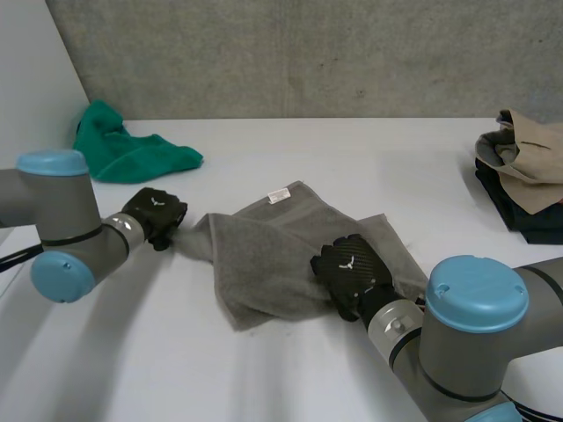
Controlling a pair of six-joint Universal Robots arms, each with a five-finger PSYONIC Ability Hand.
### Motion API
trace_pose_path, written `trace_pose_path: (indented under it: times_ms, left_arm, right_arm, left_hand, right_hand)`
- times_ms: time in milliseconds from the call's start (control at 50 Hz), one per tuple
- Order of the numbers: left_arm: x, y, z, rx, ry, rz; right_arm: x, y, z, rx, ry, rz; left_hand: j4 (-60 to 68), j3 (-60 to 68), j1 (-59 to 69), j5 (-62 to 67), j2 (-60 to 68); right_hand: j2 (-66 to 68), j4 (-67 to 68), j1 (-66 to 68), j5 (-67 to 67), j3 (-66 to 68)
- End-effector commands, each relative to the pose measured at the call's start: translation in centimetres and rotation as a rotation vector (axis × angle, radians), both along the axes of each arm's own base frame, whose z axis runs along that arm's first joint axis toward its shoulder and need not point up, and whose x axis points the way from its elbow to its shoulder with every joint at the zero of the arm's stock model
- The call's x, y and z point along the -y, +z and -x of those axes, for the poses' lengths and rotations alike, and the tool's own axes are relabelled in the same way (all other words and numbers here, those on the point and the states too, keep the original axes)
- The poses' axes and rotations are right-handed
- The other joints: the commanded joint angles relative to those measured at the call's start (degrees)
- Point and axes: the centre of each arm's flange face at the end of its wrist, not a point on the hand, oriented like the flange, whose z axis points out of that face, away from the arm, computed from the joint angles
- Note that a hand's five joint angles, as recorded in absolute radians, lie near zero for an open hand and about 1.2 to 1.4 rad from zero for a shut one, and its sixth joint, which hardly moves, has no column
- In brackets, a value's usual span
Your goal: Fold the laundry.
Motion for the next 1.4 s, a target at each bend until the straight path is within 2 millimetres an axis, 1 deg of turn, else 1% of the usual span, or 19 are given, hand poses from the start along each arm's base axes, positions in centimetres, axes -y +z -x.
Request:
trace_pose_path:
  times_ms: [20, 60, 120, 140, 200, 300, 380, 500, 580, 660, 680, 740, 800, 840, 980, 1080, 1180, 1300, 1400]
  left_arm:
    - [0.9, 1.3, 0.8, 0.007, 0.056, 0.12]
    - [0.7, 1.9, 1.0, 0.015, 0.075, 0.142]
    - [0.3, 5.3, 0.8, 0.002, 0.124, 0.218]
    - [-0.3, 8.0, 0.7, -0.02, 0.137, 0.274]
    - [-1.4, 11.0, 0.6, -0.064, 0.14, 0.331]
    - [-5.0, 19.0, 0.1, -0.239, 0.143, 0.518]
    - [-7.9, 22.7, -0.3, -0.311, 0.127, 0.614]
    - [-10.4, 23.0, 0.0, -0.327, 0.094, 0.618]
    - [-11.5, 22.1, 0.7, -0.322, 0.07, 0.591]
    - [-12.0, 22.4, 0.7, -0.324, 0.07, 0.597]
    - [-11.9, 22.4, 0.6, -0.323, 0.074, 0.598]
    - [-11.8, 22.2, 0.3, -0.318, 0.085, 0.595]
    - [-11.4, 21.9, -0.2, -0.309, 0.104, 0.591]
    - [-11.2, 21.8, -0.6, -0.303, 0.115, 0.591]
    - [-10.5, 21.3, -1.5, -0.287, 0.149, 0.582]
    - [-10.5, 21.3, -1.6, -0.288, 0.149, 0.582]
    - [-10.6, 21.8, -1.5, -0.297, 0.144, 0.594]
    - [-10.6, 22.5, -1.4, -0.305, 0.14, 0.614]
    - [-10.6, 22.6, -1.4, -0.304, 0.14, 0.617]
  right_arm:
    - [0.8, 3.3, 0.4, 0.046, -0.019, 0.085]
    - [1.7, 4.4, 1.2, 0.058, -0.051, 0.101]
    - [3.4, 6.8, 3.0, 0.076, -0.118, 0.13]
    - [3.9, 8.5, 3.8, 0.087, -0.136, 0.151]
    - [4.6, 10.9, 4.6, 0.103, -0.154, 0.183]
    - [8.0, 15.4, 6.8, 0.132, -0.203, 0.247]
    - [10.9, 18.9, 8.4, 0.166, -0.24, 0.335]
    - [14.4, 19.4, 7.5, 0.194, -0.23, 0.383]
    - [14.4, 19.3, 4.1, 0.263, -0.146, 0.412]
    - [13.2, 17.8, -0.2, 0.364, -0.036, 0.4]
    - [12.7, 16.3, -1.5, 0.37, -0.01, 0.365]
    - [12.1, 13.7, -2.5, 0.344, -0.003, 0.278]
    - [11.2, 11.3, -2.4, 0.292, -0.036, 0.155]
    - [10.8, 10.6, -1.4, 0.26, -0.103, 0.086]
    - [8.2, 9.2, 1.9, 0.204, -0.238, -0.13]
    - [7.7, 5.1, 6.1, 0.171, -0.356, -0.362]
    - [5.8, 2.7, 5.3, 0.196, -0.273, -0.441]
    - [5.8, -0.2, 3.1, 0.237, -0.216, -0.449]
    - [6.1, -0.9, 1.7, 0.258, -0.189, -0.445]
  left_hand:
    - [23.5, 23.7, 20.8, 24.0, 22.5]
    - [23.5, 23.7, 20.8, 24.0, 22.5]
    - [23.5, 23.7, 20.8, 24.0, 22.5]
    - [23.5, 23.7, 20.8, 24.0, 22.5]
    - [23.5, 23.7, 20.8, 24.0, 22.5]
    - [23.5, 23.7, 20.8, 24.0, 22.5]
    - [23.5, 23.7, 20.8, 24.0, 22.5]
    - [23.5, 23.7, 20.8, 24.0, 22.5]
    - [23.5, 23.7, 20.8, 24.0, 22.5]
    - [23.5, 23.7, 20.8, 24.0, 22.5]
    - [23.5, 23.7, 20.8, 24.0, 22.5]
    - [23.5, 23.7, 20.8, 24.0, 22.5]
    - [23.5, 23.7, 20.8, 24.0, 22.5]
    - [23.5, 23.7, 20.8, 24.0, 22.5]
    - [23.5, 23.7, 20.8, 24.0, 22.5]
    - [23.5, 23.7, 20.8, 24.0, 22.5]
    - [23.5, 23.7, 20.8, 24.0, 22.5]
    - [23.5, 23.7, 20.8, 24.0, 22.5]
    - [23.5, 23.7, 20.8, 24.0, 22.5]
  right_hand:
    - [14.0, 14.5, 20.7, 15.8, 14.4]
    - [14.0, 14.5, 20.7, 15.8, 14.4]
    - [14.0, 14.5, 20.7, 15.8, 14.4]
    - [14.0, 14.5, 20.7, 15.8, 14.4]
    - [14.0, 14.5, 20.7, 15.8, 14.4]
    - [14.0, 14.5, 20.7, 15.8, 14.4]
    - [14.0, 14.5, 20.7, 15.8, 14.4]
    - [14.0, 14.5, 20.7, 15.8, 14.4]
    - [14.0, 14.5, 20.7, 15.8, 14.4]
    - [14.0, 14.5, 20.7, 15.8, 14.4]
    - [14.0, 14.5, 20.7, 15.8, 14.4]
    - [14.0, 14.5, 20.7, 15.8, 14.4]
    - [-35.2, -34.7, -28.6, -33.4, -34.8]
    - [-45.0, -44.5, -38.3, -43.2, -44.6]
    - [-48.2, -47.7, -41.5, -46.4, -47.8]
    - [-45.5, -45.0, -38.8, -43.7, -45.1]
    - [-41.8, -41.3, -35.1, -40.0, -41.4]
    - [-37.1, -36.6, -30.4, -35.3, -36.7]
    - [-34.0, -33.5, -27.4, -32.2, -33.6]
